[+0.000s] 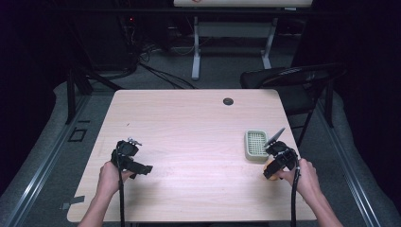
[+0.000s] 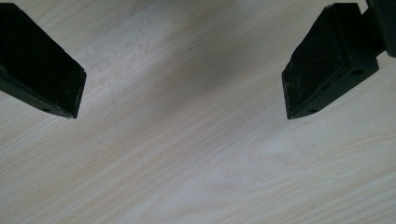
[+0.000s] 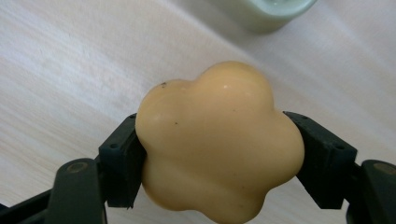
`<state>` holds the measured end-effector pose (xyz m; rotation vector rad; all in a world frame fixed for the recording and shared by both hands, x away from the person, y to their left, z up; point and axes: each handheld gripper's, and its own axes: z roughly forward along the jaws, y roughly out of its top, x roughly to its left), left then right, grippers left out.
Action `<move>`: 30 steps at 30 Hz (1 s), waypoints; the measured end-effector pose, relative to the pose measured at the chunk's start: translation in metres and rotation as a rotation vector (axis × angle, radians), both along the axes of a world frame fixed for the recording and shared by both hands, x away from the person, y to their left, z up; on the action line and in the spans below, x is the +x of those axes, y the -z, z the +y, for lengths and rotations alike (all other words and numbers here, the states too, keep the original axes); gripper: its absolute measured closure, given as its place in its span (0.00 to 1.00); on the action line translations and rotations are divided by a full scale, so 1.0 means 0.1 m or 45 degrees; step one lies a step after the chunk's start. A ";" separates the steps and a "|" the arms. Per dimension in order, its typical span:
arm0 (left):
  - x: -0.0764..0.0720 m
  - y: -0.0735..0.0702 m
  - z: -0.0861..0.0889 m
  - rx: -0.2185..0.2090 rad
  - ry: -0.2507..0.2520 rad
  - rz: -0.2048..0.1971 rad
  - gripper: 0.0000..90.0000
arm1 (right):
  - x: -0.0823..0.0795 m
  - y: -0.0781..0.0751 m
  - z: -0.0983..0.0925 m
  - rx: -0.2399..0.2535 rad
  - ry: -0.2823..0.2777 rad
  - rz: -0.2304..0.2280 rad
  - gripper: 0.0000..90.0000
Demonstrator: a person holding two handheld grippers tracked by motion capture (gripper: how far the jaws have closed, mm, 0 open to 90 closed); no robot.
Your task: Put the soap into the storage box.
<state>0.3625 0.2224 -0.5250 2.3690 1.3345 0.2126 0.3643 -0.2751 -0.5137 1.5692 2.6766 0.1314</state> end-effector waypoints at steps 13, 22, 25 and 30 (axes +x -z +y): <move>-0.01 0.01 0.01 -0.003 -0.010 -0.003 0.00 | 0.52 -0.31 0.11 0.017 0.022 -0.044 0.30; 0.00 0.01 0.00 -0.005 -0.003 0.001 0.00 | 0.80 -0.27 0.26 0.019 0.010 -0.024 0.30; 0.00 0.00 0.01 -0.003 0.000 0.002 0.00 | 0.85 -0.22 0.29 0.019 0.011 -0.021 0.30; 0.00 0.00 0.01 -0.004 -0.002 0.003 0.00 | 0.91 -0.17 0.30 0.015 0.011 -0.004 0.30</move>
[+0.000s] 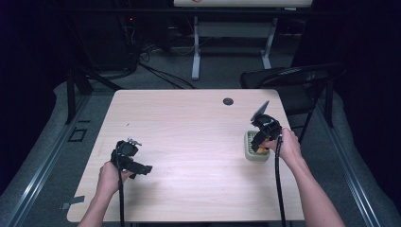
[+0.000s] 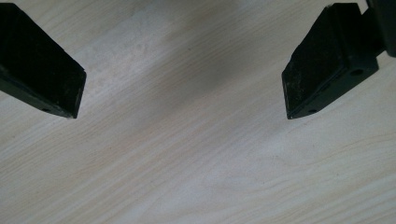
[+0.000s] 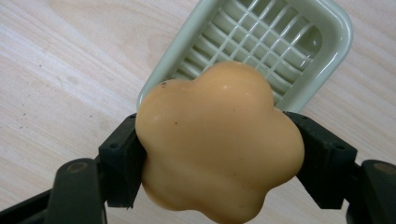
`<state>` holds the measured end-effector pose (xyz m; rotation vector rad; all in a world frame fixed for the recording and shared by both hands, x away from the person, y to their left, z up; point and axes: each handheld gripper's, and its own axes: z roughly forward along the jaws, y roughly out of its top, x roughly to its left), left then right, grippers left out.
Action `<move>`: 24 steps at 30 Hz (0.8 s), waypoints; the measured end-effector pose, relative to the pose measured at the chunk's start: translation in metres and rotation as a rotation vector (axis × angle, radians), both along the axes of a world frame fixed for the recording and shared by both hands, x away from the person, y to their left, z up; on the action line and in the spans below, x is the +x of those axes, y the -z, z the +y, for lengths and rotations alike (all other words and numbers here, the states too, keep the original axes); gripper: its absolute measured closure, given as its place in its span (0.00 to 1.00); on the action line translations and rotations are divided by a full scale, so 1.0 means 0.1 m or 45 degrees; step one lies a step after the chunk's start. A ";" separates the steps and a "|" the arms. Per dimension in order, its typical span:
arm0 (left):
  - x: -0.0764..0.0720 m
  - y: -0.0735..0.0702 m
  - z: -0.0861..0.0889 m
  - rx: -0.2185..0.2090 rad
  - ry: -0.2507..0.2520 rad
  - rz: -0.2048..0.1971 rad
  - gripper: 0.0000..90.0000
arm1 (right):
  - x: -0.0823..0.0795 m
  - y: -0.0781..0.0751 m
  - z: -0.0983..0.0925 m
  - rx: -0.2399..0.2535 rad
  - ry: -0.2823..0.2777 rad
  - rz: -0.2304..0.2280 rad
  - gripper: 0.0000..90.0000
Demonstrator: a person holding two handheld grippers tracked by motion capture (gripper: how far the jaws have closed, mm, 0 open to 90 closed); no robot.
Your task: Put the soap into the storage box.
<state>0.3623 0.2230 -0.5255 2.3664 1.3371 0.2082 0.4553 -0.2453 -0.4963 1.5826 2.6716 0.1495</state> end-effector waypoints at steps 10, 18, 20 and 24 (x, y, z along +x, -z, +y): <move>0.00 0.00 0.00 0.004 0.001 0.000 0.00 | 0.11 0.09 -0.02 0.013 0.019 0.002 0.30; 0.00 0.00 -0.01 0.001 0.003 -0.002 0.00 | 0.17 0.16 0.01 0.014 0.014 0.012 0.30; 0.00 0.00 -0.01 0.003 0.007 -0.002 0.00 | 0.18 0.18 0.02 0.014 0.013 0.008 0.30; 0.00 0.00 -0.01 0.001 0.006 0.001 0.00 | 0.20 0.21 0.03 -0.009 -0.006 0.010 0.30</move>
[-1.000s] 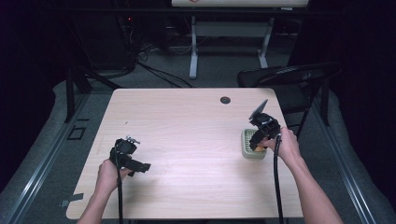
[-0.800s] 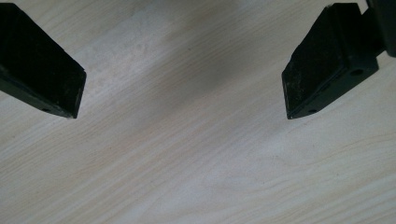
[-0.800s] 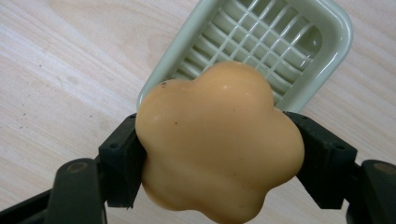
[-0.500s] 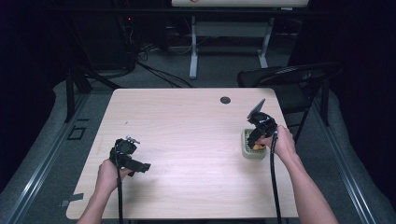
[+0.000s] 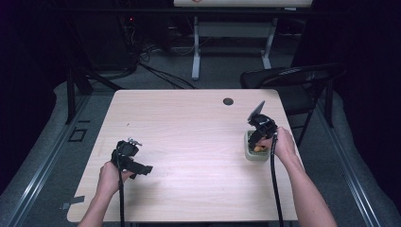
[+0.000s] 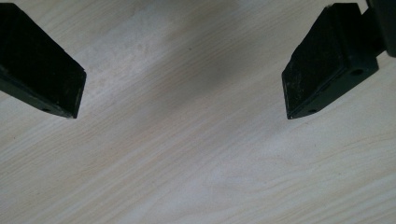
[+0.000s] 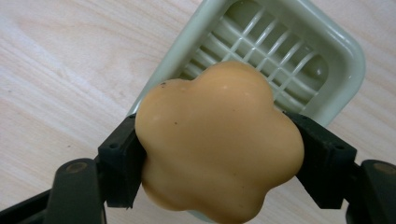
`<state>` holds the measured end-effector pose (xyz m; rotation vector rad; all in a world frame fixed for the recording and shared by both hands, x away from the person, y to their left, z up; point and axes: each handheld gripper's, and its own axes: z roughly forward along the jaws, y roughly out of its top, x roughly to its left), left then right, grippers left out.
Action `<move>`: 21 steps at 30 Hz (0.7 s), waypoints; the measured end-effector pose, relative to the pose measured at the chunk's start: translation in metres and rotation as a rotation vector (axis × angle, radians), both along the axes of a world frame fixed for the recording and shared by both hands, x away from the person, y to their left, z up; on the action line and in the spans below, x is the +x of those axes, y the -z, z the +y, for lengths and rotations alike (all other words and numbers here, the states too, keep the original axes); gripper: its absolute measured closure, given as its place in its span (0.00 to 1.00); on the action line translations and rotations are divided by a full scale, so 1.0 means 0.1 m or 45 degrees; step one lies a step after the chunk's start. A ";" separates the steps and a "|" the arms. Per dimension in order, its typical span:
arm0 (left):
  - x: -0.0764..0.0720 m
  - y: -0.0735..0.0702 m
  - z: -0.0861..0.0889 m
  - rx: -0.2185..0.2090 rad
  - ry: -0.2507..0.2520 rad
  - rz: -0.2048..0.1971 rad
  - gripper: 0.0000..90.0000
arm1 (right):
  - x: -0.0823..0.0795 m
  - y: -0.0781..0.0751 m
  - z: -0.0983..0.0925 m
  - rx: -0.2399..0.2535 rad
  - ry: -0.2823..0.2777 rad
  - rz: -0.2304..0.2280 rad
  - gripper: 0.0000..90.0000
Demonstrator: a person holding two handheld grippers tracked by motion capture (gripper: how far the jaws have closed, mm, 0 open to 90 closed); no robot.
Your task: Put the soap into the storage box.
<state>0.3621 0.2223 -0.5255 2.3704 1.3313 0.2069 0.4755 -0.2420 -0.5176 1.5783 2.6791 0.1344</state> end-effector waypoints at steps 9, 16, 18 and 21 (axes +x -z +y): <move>0.00 0.00 0.00 0.001 -0.001 -0.002 0.00 | 0.03 0.07 0.00 -0.025 -0.081 -0.008 0.30; 0.00 0.01 0.00 0.001 -0.002 -0.001 0.00 | 0.03 0.15 -0.03 -0.023 -0.104 -0.011 0.30; 0.00 0.01 -0.01 0.003 0.001 0.000 0.00 | 0.04 0.13 -0.04 -0.040 -0.138 0.014 0.29; 0.00 0.01 -0.01 0.002 -0.001 0.001 0.00 | 0.02 0.15 -0.04 -0.005 -0.105 -0.006 0.29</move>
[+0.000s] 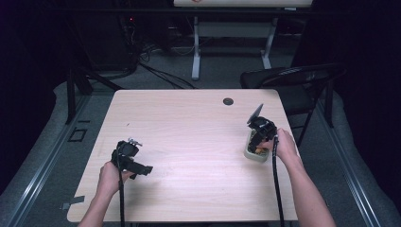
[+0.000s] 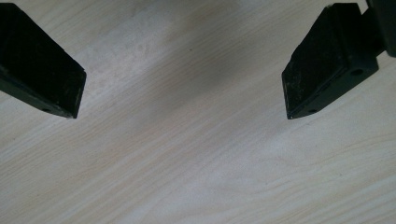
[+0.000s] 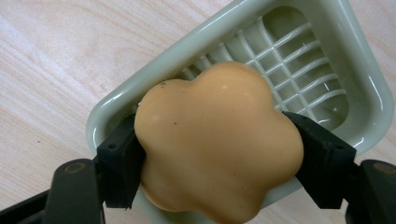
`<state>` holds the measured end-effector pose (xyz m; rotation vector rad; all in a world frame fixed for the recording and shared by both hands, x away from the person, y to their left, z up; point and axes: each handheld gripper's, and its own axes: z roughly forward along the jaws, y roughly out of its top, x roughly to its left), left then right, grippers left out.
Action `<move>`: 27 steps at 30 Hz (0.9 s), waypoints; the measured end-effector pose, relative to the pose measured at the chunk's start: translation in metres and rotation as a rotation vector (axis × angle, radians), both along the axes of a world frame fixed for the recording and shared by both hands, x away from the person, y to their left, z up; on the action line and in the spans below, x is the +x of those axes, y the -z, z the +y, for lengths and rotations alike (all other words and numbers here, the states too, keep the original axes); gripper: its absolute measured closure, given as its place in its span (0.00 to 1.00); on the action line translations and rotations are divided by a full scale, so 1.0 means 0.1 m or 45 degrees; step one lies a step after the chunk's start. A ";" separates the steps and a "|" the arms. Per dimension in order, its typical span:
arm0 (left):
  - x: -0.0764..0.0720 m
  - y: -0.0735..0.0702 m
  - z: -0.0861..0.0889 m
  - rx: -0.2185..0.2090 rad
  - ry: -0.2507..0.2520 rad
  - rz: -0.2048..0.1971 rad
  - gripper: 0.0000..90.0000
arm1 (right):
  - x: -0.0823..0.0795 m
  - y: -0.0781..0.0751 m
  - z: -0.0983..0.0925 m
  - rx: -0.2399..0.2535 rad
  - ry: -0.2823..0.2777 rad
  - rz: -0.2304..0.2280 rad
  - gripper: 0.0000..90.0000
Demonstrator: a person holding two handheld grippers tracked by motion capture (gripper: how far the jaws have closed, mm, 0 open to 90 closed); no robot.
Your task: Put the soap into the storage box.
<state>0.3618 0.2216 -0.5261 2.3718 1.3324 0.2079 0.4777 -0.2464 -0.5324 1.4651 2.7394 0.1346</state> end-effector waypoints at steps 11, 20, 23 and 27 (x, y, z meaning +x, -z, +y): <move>-0.01 -0.01 0.01 -0.003 0.000 0.002 0.00 | -0.12 -0.21 -0.08 0.065 0.071 -0.074 0.19; 0.00 -0.01 -0.01 -0.001 0.006 -0.001 0.00 | -0.34 -0.19 -0.26 0.072 0.111 -0.123 0.21; 0.00 -0.01 -0.01 0.001 0.005 -0.001 0.00 | -0.40 -0.13 -0.31 0.068 0.106 -0.123 0.23; 0.00 -0.01 -0.01 0.003 0.007 -0.001 0.00 | -0.43 -0.11 -0.38 0.128 0.155 -0.139 0.24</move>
